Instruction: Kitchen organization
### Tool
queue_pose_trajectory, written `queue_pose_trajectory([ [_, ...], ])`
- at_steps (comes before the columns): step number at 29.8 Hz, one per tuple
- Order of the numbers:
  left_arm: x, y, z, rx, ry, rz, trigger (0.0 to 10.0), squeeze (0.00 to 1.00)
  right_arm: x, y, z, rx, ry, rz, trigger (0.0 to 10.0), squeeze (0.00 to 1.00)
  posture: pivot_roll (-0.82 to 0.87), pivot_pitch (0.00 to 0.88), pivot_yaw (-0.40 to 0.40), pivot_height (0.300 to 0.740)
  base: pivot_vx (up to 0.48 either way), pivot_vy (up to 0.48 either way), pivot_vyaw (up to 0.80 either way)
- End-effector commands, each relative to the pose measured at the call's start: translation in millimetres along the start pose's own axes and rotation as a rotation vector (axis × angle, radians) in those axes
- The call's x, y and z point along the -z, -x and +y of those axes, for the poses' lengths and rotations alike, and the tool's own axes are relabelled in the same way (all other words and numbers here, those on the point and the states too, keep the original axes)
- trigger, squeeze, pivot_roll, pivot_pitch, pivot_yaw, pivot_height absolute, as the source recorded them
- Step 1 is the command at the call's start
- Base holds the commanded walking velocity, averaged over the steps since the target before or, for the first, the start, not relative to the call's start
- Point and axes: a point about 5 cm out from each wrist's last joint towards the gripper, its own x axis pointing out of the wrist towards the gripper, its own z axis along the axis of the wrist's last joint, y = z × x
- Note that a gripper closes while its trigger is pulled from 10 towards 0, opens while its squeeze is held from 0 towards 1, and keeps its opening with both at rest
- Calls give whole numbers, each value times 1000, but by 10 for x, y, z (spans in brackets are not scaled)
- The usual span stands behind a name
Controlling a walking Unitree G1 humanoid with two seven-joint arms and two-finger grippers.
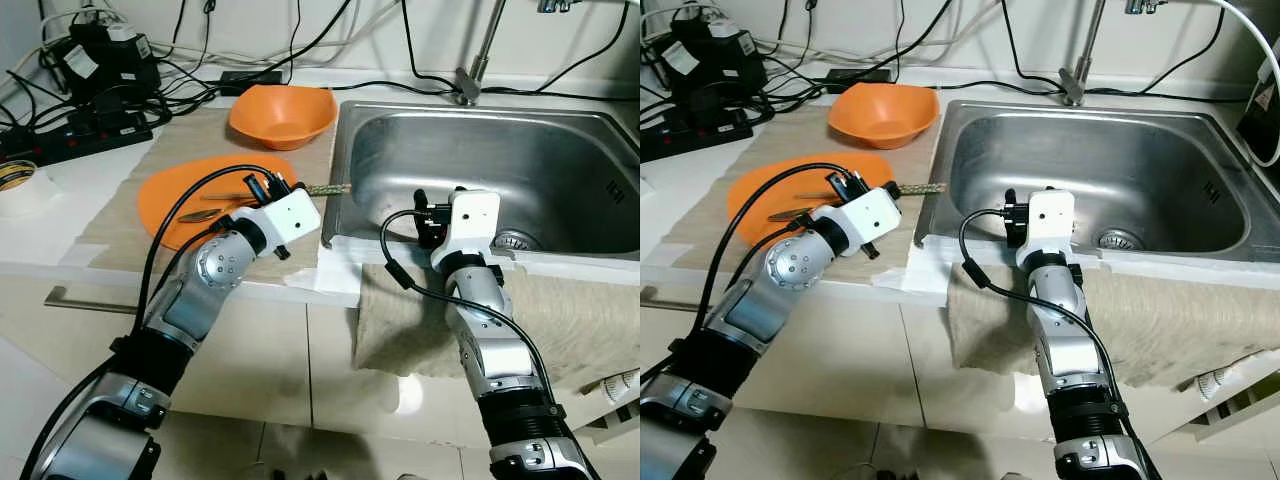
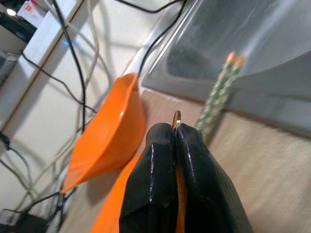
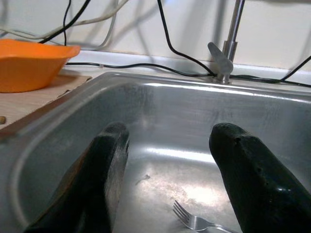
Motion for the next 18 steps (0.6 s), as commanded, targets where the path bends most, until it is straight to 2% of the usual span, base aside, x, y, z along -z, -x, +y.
queue_pose_trajectory([
  [1,77,9,49,-23,-4,35,0,0,-16,-20,15,-9,9,0,10000,0,-30,0,32,732,0,0,0],
  [5,100,0,52,-27,-12,43,0,0,-13,-20,20,-11,10,1,10000,0,-32,0,33,732,0,0,0],
  [12,139,10,75,-36,-130,52,0,0,0,0,9,-6,11,3,10000,0,-38,0,38,732,0,0,0],
  [15,120,-12,91,-32,-114,46,0,0,12,9,4,-2,11,6,10000,0,-43,0,46,732,0,0,0],
  [17,75,-37,55,-11,-64,33,0,0,16,15,6,0,10,7,10000,0,-47,0,51,732,0,0,0],
  [18,75,-37,55,-11,-64,33,0,0,16,15,6,0,10,7,10000,0,-47,0,51,732,0,0,0],
])
